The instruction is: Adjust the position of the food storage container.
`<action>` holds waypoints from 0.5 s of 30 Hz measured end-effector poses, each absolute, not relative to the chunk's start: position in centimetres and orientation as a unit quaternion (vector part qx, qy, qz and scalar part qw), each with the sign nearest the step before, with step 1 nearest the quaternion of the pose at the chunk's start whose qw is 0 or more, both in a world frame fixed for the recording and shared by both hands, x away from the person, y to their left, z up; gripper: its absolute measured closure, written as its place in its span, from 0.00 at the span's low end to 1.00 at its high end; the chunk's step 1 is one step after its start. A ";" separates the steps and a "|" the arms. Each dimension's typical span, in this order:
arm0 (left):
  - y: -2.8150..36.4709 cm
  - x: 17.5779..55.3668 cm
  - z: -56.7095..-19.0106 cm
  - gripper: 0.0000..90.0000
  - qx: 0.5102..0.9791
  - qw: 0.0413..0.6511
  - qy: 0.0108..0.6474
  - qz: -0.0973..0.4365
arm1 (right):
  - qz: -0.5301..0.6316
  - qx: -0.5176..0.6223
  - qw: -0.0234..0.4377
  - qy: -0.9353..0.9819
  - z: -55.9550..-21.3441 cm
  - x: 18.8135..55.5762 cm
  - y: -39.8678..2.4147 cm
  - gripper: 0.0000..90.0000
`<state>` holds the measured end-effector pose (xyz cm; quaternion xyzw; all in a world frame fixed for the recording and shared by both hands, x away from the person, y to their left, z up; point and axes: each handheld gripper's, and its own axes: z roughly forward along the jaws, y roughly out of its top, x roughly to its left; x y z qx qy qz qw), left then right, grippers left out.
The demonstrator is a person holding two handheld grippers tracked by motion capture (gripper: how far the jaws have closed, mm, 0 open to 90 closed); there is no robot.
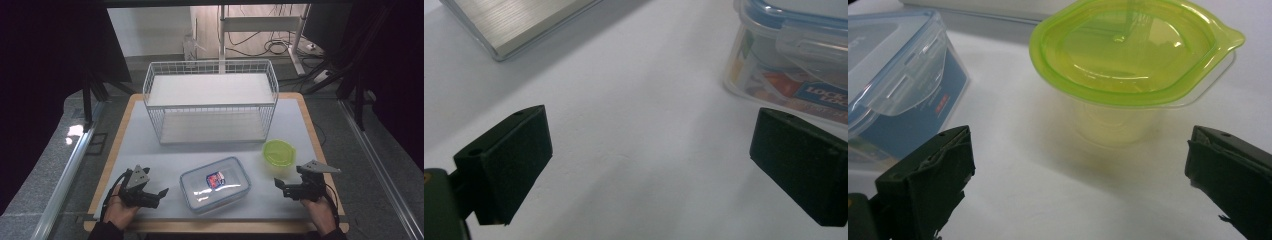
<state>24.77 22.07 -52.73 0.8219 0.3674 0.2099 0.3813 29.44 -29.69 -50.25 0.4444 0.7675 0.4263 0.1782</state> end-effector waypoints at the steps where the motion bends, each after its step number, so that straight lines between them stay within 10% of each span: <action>1: 22.0 24.8 -52.7 0.04 0.822 0.383 0.369 0.207 | 0.428 0.445 0.177 0.766 -50.3 29.5 -29.8 0.00; 15: 22.0 24.7 -52.6 0.03 0.818 0.394 0.370 0.199 | 0.407 0.441 0.196 0.776 -50.4 29.4 -29.4 0.00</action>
